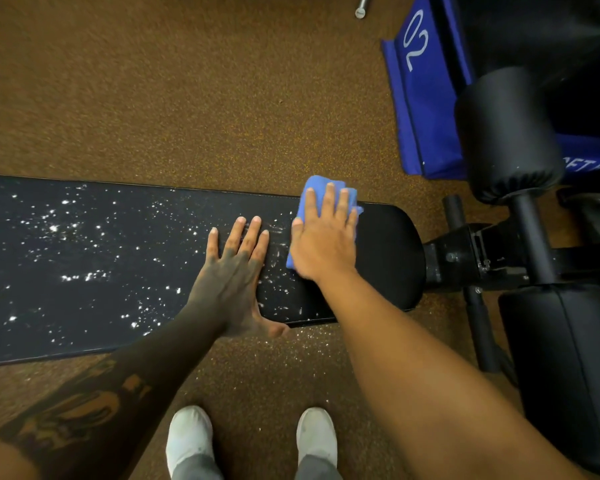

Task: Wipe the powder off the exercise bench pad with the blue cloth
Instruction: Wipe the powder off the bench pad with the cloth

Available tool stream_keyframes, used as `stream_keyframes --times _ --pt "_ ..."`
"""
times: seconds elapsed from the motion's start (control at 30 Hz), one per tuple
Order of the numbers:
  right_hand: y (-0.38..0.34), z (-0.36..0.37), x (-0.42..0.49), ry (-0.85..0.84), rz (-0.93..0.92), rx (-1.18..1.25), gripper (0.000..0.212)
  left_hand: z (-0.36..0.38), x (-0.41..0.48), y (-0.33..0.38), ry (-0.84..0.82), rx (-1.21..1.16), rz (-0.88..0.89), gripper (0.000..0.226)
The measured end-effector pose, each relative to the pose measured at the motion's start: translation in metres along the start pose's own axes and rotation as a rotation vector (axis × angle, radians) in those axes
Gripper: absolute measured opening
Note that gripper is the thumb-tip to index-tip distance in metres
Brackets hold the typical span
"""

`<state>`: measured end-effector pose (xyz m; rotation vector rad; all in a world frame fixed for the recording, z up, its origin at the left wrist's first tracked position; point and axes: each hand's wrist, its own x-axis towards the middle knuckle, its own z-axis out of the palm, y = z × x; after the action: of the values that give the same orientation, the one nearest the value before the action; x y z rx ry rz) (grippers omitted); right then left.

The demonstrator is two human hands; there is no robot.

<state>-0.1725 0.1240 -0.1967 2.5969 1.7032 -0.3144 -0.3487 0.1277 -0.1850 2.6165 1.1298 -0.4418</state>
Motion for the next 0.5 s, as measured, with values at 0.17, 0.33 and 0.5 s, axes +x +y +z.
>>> stream_keyframes --times 0.17,0.33,0.5 --pt "0.013 -0.003 -0.012 -0.039 -0.255 -0.039 0.061 0.0 -0.004 -0.006 0.013 -0.003 -0.002 0.162" --pt "0.001 -0.003 0.01 -0.019 -0.023 -0.007 0.059 0.001 -0.007 -0.011 0.013 0.008 -0.01 0.162" --pt "0.0 0.001 -0.029 -0.017 -0.215 -0.021 0.061 0.003 -0.006 -0.012 0.029 0.007 -0.007 0.161"
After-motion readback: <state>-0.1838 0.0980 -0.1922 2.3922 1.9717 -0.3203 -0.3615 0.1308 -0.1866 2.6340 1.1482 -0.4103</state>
